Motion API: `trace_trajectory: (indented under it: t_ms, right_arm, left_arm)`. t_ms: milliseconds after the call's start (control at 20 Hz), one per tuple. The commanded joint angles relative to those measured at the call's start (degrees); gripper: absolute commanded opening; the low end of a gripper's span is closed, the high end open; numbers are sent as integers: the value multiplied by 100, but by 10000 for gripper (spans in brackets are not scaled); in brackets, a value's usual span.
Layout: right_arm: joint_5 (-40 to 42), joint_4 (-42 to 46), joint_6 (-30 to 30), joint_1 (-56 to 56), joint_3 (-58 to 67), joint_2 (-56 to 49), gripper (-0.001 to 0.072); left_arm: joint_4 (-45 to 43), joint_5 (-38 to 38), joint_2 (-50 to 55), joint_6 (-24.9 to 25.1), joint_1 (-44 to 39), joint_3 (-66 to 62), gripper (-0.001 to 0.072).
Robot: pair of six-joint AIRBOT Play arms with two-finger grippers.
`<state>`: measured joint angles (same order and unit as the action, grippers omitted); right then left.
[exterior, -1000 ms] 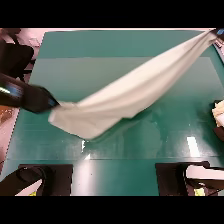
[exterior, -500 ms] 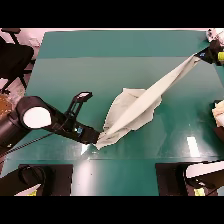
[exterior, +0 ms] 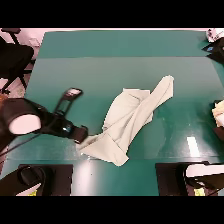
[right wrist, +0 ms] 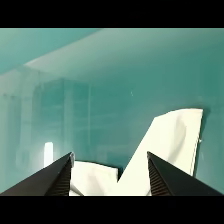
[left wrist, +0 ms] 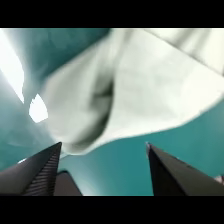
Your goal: Fold the shirts.
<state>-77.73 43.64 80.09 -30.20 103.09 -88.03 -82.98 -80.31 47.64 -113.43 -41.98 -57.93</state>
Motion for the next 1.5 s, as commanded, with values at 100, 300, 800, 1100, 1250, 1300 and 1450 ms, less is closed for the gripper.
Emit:
trace_trajectory:
  t_ms: [100,300,800,1100,1250,1300,1450]
  right_arm:
    - [-101,2,98,-361,2,953,537]
    - [-81,11,90,-356,2,1488,537]
    - [-205,-2,94,-339,2,1633,537]
    - [-299,0,94,-339,0,1631,537]
    - [-396,186,138,-334,-203,1648,537]
    - [-520,304,260,-299,-435,1646,537]
    - [-645,448,389,-153,-1447,1648,537]
  left_arm:
    - [-269,-575,-544,208,1572,79,597]
    - [1408,-420,-542,791,2704,1147,597]
    - [3552,1405,-538,1641,3244,3683,596]
    - [3578,1773,-538,1943,3244,3705,24]
    - [3932,1766,-538,2396,3244,3674,23]
    - [4103,1705,-540,2594,3244,3600,23]
    - [4188,1622,-540,2741,3244,3067,22]
